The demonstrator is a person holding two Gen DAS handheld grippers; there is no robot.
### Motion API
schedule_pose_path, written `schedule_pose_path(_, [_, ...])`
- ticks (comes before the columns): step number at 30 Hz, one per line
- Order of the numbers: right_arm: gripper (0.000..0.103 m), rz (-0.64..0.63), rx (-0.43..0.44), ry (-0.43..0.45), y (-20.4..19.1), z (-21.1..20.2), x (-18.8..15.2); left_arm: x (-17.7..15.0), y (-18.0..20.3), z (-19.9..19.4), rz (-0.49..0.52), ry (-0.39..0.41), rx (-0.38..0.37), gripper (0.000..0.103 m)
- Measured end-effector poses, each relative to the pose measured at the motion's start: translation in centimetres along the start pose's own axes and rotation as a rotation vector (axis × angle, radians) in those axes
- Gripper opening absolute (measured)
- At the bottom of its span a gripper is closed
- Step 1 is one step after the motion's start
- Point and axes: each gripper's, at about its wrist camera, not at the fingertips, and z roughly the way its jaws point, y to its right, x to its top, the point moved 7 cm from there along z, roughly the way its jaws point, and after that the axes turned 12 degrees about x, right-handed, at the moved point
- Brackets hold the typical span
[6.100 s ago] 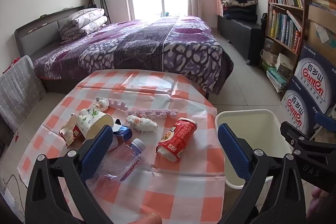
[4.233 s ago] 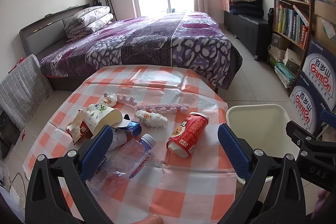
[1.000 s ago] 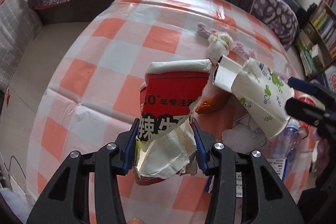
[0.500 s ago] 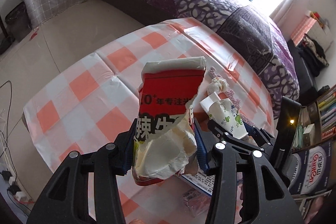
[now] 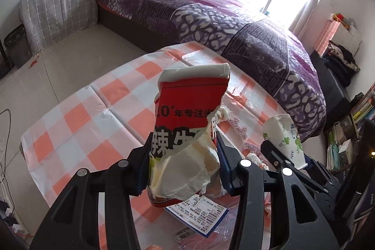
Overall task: Collect trash
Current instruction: 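Carry the cup into the white bin and open the right tool while the left tool holds the bag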
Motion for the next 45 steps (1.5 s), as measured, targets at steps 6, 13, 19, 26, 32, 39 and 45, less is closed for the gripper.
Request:
schedule_pose_path(6, [0.066,0.084,-0.092,0.064,3.3,-4.5,-0.8,-0.7,2.8,-0.7,0.041,0.051,0.015,0.048])
schedule_pose_path(13, [0.067,0.179,-0.186,0.09,7.6,-8.4,-2.3,-2.4,6.1,-0.7,0.089,0.038,-0.013,0.048])
schedule_pose_path(19, [0.068,0.272,-0.261,0.077,12.2,-11.7,-4.4,-4.4,9.4,-1.1,0.142,0.02,-0.049,0.048])
schedule_pose_path(26, [0.07,0.407,-0.349,0.066,17.9,-15.0,-7.1,-7.2,13.9,-1.7,0.236,0.013,-0.092,0.048])
schedule_pose_path(32, [0.072,0.502,-0.402,0.082,21.5,-17.8,-8.7,-9.2,17.4,-2.0,0.304,0.004,-0.138,0.048])
schedule_pose_path(39, [0.077,0.599,-0.436,0.094,24.8,-20.3,-10.0,-11.8,21.6,-2.3,0.362,-0.018,-0.193,0.048])
schedule_pose_path(45, [0.089,0.662,-0.453,0.134,26.8,-22.8,-10.8,-13.6,25.2,-3.3,0.403,-0.028,-0.248,0.049])
